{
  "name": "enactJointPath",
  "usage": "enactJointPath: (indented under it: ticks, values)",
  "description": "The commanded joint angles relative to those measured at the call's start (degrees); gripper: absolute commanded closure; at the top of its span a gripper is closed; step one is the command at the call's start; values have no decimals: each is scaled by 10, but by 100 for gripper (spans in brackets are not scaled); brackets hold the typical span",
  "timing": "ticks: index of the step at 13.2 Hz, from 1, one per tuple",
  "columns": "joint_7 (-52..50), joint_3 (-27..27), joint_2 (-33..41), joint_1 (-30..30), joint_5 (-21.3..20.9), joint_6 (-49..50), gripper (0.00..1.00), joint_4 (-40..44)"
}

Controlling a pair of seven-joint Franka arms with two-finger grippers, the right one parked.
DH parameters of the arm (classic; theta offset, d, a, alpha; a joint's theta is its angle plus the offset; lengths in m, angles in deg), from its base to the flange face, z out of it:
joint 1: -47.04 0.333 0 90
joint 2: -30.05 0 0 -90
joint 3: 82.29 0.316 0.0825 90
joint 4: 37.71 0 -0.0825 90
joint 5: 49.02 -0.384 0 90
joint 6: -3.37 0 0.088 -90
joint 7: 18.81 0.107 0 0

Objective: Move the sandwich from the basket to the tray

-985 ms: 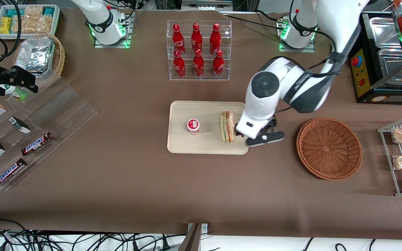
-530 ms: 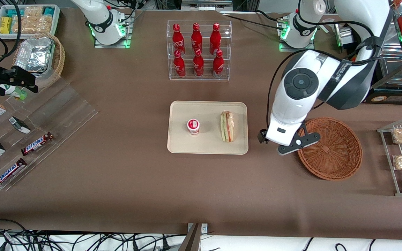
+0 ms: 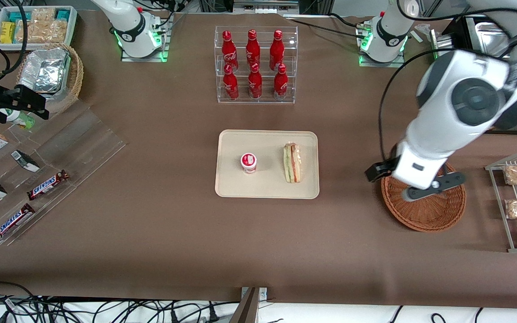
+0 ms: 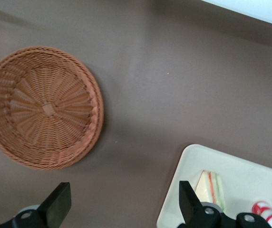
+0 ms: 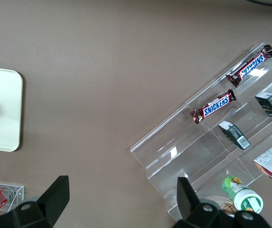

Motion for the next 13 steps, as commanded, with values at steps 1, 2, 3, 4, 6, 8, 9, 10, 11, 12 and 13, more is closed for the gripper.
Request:
enactJointPath:
  ticks: [1, 2, 3, 4, 6, 8, 9, 10, 11, 12, 13]
  values:
    - [97, 45, 73, -3, 40, 41, 0, -36]
    - [120, 50, 91, 0, 42, 49, 0, -47]
    - [155, 61, 107, -1, 51, 61, 0, -55]
    - [193, 78, 119, -5, 55, 74, 0, -59]
    - [250, 108, 142, -4, 98, 85, 0, -67]
    - [300, 123, 166, -4, 108, 98, 0, -82]
    - [314, 127, 172, -4, 112, 105, 0, -83]
    - [319, 130, 175, -4, 118, 108, 0, -83]
    - [320, 131, 176, -4, 121, 109, 0, -83]
    - [320, 131, 176, -4, 121, 108, 0, -83]
    - [320, 131, 176, -5, 121, 110, 0, -83]
